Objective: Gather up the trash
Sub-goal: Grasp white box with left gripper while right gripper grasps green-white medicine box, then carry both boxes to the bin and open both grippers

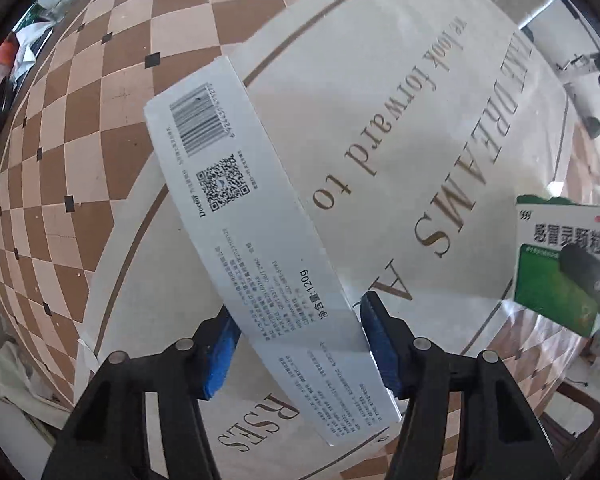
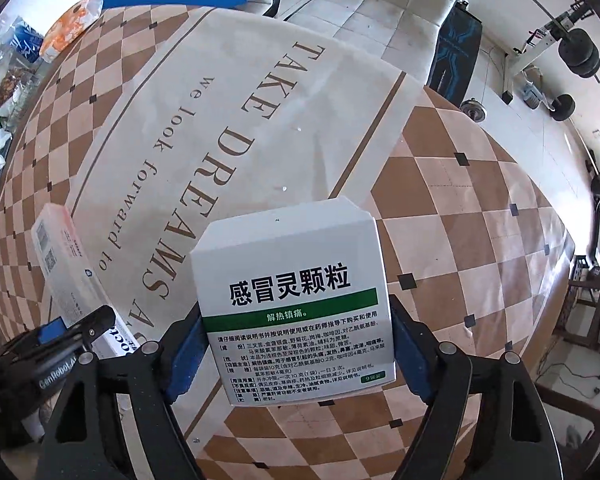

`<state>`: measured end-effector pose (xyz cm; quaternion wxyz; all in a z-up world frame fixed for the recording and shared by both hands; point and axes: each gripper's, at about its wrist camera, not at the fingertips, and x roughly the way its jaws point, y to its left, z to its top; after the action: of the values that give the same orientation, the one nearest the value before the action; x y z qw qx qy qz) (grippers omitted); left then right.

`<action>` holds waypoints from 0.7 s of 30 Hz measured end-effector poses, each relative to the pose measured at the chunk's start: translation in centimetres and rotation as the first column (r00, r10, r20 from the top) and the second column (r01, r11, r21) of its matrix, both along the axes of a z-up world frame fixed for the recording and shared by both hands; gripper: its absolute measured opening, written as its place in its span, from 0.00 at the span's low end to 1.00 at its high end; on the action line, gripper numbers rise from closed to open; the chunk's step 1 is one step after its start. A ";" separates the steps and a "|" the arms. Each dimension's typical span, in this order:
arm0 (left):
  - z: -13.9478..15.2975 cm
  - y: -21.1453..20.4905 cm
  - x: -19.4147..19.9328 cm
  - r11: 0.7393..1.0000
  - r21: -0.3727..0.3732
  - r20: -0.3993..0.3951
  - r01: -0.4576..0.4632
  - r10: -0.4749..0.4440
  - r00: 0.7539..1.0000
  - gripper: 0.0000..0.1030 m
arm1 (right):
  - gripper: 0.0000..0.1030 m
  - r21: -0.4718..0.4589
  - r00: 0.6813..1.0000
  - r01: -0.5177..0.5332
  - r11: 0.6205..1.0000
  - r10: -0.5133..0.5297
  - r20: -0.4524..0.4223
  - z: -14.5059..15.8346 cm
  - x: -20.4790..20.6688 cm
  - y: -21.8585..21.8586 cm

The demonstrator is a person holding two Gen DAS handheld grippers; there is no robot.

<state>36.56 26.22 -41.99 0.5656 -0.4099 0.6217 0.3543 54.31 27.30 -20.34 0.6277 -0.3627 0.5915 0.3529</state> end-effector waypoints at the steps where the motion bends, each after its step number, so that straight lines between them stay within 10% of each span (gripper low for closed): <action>1: 0.0 -0.2 -0.2 1.000 0.013 -0.002 0.000 0.000 1.000 0.54 | 0.81 -0.007 1.000 -0.001 1.000 0.001 0.001 -0.2 0.0 0.0; 21: 11.7 -10.4 -6.5 0.968 0.237 0.148 0.079 -0.116 0.982 0.44 | 0.79 0.176 0.995 0.098 0.979 -0.095 -0.024 6.0 -6.8 -12.4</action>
<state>30.04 15.77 -30.27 0.6743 -0.3378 0.5484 0.3612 47.47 14.93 -14.36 0.6691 -0.2735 0.5796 0.3762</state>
